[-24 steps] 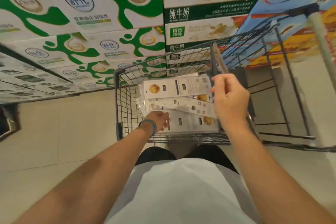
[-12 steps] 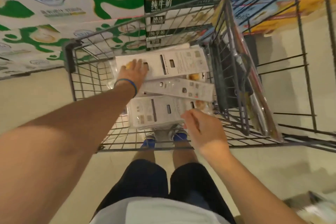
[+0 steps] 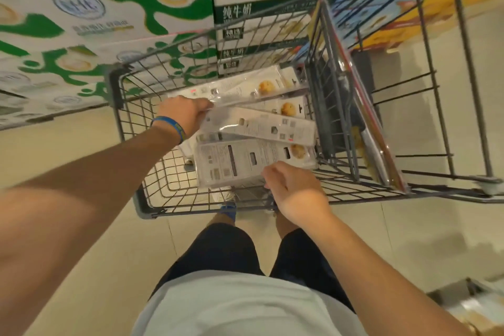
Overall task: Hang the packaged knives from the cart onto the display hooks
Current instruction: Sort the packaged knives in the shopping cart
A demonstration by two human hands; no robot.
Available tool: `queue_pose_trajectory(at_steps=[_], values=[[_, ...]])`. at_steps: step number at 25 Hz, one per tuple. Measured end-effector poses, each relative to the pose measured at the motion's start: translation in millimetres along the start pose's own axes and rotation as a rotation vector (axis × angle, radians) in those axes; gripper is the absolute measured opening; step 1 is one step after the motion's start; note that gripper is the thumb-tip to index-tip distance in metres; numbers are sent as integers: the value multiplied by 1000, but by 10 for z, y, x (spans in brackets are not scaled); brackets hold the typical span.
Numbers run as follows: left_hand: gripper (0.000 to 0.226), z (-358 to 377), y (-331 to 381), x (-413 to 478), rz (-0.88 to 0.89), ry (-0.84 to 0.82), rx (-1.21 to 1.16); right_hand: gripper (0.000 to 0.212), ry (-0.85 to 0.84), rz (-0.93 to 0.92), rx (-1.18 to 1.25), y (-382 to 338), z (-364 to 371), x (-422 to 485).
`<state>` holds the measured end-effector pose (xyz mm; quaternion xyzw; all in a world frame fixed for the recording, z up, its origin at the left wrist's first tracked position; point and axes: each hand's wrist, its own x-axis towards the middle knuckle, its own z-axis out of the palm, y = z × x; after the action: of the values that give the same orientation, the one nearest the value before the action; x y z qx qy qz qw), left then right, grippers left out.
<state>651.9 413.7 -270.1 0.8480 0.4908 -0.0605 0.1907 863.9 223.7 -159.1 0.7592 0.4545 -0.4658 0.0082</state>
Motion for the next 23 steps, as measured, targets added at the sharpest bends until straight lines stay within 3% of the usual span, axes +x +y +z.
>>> queue_pose_trajectory(at_steps=[3,5,7,9,12,15,17,18,19,21,23], values=[[25,-505,188,-202,-105,140,-330,30,48,32,133,-167,-72,33],[38,-874,286,-300,-222,299,-526,25,70,32,264,-291,-130,49],[57,-1319,353,-440,-354,468,-629,19,95,-17,332,-438,-191,8],[61,-1802,332,-592,-418,520,-648,19,164,-103,400,-597,-270,-54],[57,-2548,268,-845,-362,511,-662,37,342,-224,418,-871,-527,-178],[55,-3257,372,-1160,-185,535,-646,71,542,-427,205,-1117,-912,-276],[56,-3669,616,-1376,-10,501,-582,103,547,-517,-23,-1242,-1170,-364],[58,-3841,774,-1447,76,479,-539,109,490,-562,-68,-1267,-1292,-393],[59,-3986,925,-1478,134,462,-481,101,401,-605,-18,-1280,-1408,-427],[61,-4196,1206,-1484,168,479,-359,59,237,-648,208,-1236,-1541,-484],[54,-4267,1368,-1453,124,636,-265,43,240,-699,366,-1161,-1629,-502]])
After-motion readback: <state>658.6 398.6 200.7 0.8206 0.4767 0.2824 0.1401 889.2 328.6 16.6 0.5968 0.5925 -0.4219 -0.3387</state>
